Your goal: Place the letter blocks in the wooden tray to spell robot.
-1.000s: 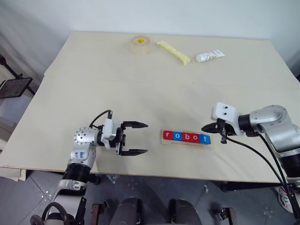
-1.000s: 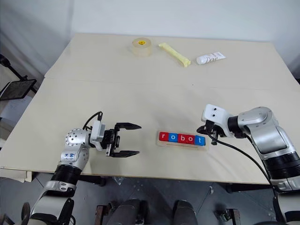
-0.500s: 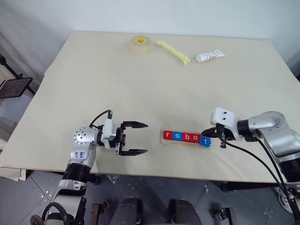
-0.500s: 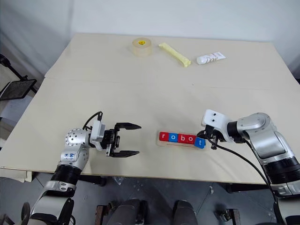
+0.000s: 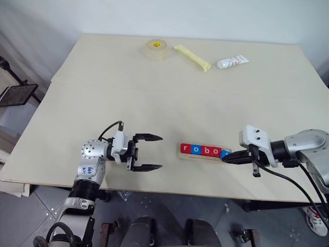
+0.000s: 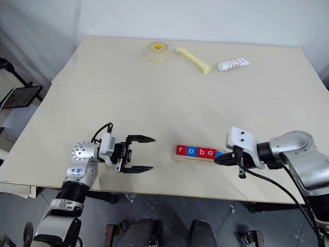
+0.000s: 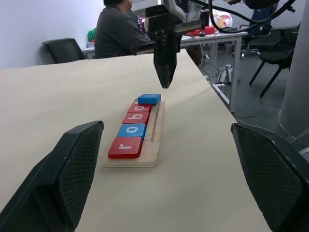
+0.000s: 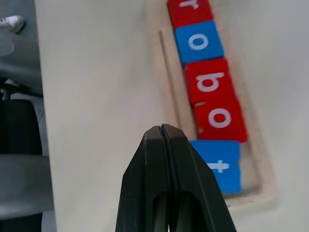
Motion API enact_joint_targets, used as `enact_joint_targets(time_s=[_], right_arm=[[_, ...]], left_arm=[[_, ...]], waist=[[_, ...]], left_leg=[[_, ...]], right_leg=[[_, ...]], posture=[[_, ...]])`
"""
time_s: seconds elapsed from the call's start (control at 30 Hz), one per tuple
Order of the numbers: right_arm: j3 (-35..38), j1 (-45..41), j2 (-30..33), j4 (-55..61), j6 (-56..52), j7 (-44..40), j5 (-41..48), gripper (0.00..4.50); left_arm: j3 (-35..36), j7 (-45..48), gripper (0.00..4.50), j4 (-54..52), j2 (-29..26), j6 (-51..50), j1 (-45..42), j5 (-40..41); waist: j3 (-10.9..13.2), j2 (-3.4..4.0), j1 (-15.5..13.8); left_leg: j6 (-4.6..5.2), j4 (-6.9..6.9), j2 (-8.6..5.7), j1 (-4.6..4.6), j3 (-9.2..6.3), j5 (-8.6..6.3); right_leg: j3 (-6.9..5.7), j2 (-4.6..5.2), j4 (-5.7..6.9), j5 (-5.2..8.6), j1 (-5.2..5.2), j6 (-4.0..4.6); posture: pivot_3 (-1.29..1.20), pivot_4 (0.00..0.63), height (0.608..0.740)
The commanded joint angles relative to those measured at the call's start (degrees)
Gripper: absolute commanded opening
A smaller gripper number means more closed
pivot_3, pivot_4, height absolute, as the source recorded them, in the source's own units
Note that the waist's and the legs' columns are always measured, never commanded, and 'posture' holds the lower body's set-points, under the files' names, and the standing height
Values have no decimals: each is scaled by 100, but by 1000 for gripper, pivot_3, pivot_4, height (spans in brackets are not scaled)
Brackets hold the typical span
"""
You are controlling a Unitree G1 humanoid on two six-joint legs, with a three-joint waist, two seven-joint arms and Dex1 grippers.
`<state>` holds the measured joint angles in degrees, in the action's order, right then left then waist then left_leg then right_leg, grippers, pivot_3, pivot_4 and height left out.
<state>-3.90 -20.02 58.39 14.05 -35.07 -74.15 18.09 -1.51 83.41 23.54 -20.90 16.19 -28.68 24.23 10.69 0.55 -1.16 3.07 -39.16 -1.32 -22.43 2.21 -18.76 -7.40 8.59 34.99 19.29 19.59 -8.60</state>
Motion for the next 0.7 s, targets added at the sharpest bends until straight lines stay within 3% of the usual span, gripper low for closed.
enact_joint_targets(time_s=[0.03, 0.43, 0.7], right_arm=[[-76, 25, 105, 3, 139, -33, -78, 22], [-452, -386, 37, -872, 668, -60, -552, 22], [-370, -348, 127, -786, 636, -146, -536, 22]], left_arm=[[-45, 19, 4500, -198, -1, 2, 44, 21], [-43, -50, 4500, -497, -71, -121, 263, 57], [-61, -88, 4500, -459, -18, -124, 253, 36]], waist=[[0, 0, -3], [0, 0, -11], [0, 0, -13]], left_leg=[[0, 0, 0, 0, 0, 0], [0, 0, -1, -1, -2, 0], [0, 0, -1, -1, -1, 0]], right_leg=[[0, 0, 0, 0, 1, 0], [-1, 1, -1, 0, 0, 0], [-1, 1, -1, 0, -1, 0]], posture=[[0, 150, 740], [0, 150, 740], [0, 150, 740]])
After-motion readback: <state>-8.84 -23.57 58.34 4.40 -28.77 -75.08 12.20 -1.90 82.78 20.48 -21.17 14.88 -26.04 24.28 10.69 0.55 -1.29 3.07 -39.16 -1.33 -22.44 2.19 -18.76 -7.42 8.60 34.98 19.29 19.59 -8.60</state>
